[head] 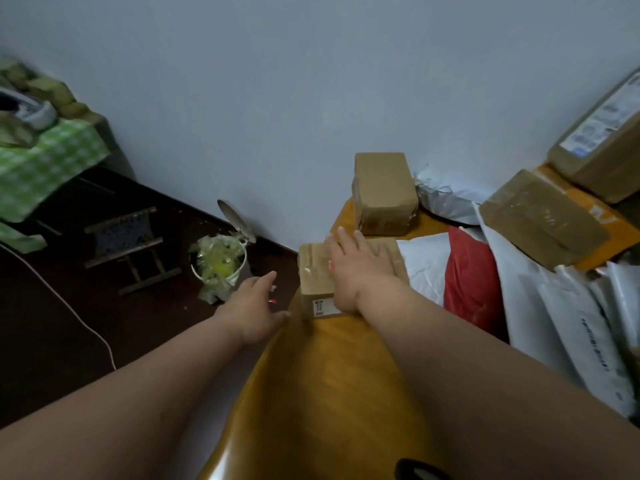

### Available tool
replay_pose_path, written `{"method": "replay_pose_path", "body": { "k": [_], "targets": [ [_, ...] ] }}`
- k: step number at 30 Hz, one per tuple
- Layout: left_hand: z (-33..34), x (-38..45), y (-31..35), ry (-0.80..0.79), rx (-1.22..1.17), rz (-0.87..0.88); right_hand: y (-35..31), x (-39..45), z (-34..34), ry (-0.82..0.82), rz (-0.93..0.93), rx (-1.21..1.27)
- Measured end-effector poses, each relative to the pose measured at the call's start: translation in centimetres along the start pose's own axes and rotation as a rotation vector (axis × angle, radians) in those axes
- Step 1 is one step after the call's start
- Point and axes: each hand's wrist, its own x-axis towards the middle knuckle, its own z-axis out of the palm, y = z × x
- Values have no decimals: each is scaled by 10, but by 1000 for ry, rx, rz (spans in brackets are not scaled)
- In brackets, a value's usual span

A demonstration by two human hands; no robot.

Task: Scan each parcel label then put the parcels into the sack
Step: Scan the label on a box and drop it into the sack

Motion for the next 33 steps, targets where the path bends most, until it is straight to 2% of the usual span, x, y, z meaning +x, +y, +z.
{"method": "replay_pose_path", "body": {
  "k": [5,8,10,13,14,16,21,30,33],
  "targets": [
    [-9,-1,-19,-50,-10,-28,2,4,-7,51,-59,24],
    [-22,-4,-32,-50,-175,-32,-11,-4,-20,93,-51,224],
    [-29,-12,-41,-63,-407,-50,-17,-15,-29,113,21,566],
    [-35,-30,-54,-30,-719,-96,-23,-45,-31,37,89,1258],
    [-37,-36,-59,-22,-773,-104,-26,-56,-26,3,99,1420],
    [-40,-49,-67,-71,-867,-109,-35,-76,-14,-26,124,1583],
    [-38,-90,-81,-391,-982,-3,-66,-122,14,-48,130,1718],
    [-30,-149,-99,-653,-981,22,-99,-191,47,24,231,1761],
    [-24,-161,-99,-692,-969,23,-103,-206,52,62,244,1775]
  ]
}}
